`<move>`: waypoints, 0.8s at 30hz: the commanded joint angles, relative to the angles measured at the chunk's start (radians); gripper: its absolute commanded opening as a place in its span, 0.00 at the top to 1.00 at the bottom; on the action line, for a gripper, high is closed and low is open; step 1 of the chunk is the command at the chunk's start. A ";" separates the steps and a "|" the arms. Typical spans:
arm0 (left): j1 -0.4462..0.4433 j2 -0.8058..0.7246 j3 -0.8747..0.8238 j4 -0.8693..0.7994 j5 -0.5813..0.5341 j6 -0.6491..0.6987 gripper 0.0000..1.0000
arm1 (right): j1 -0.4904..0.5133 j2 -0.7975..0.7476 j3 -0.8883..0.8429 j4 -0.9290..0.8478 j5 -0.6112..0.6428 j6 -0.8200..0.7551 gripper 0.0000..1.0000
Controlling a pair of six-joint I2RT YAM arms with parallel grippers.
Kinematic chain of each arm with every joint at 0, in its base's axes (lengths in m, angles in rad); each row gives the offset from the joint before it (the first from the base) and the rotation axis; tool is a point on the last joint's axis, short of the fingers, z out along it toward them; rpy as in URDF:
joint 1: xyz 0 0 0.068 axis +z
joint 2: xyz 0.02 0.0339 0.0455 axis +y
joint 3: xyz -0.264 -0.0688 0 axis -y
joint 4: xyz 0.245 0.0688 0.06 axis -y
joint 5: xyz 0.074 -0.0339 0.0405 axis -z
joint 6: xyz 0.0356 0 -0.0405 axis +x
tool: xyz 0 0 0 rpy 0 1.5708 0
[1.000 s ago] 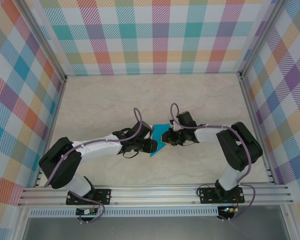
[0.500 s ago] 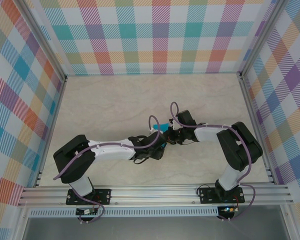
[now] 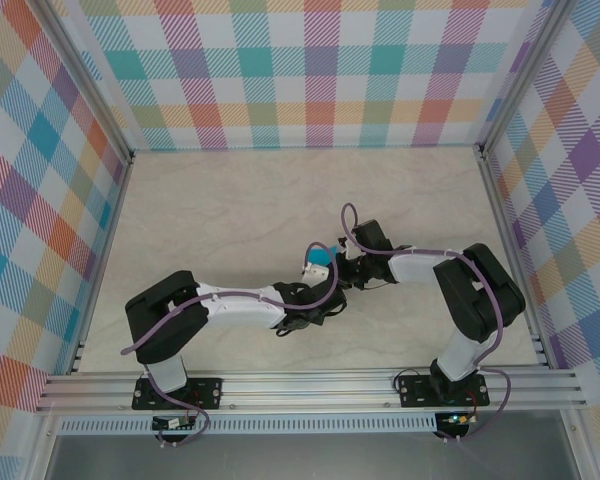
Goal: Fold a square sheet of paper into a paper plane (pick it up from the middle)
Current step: Fourth fold the wing at the center of the table.
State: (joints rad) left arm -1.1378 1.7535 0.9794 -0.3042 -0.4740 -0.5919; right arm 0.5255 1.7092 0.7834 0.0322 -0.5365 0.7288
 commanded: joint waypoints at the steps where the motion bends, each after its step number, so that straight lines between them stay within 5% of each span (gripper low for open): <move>1: -0.015 0.013 0.012 -0.027 -0.061 -0.042 0.64 | 0.007 0.000 0.028 -0.017 -0.031 0.014 0.92; 9: -0.016 0.016 0.002 -0.010 -0.065 -0.052 0.77 | 0.007 0.000 0.028 -0.017 -0.033 0.020 0.92; 24: -0.017 0.017 -0.019 -0.012 -0.071 -0.090 0.69 | 0.007 -0.002 0.035 0.003 -0.052 0.047 0.93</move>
State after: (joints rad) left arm -1.1431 1.7573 0.9771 -0.3084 -0.5114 -0.6605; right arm 0.5259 1.7092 0.7918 0.0330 -0.5468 0.7593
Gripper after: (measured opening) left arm 0.302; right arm 0.070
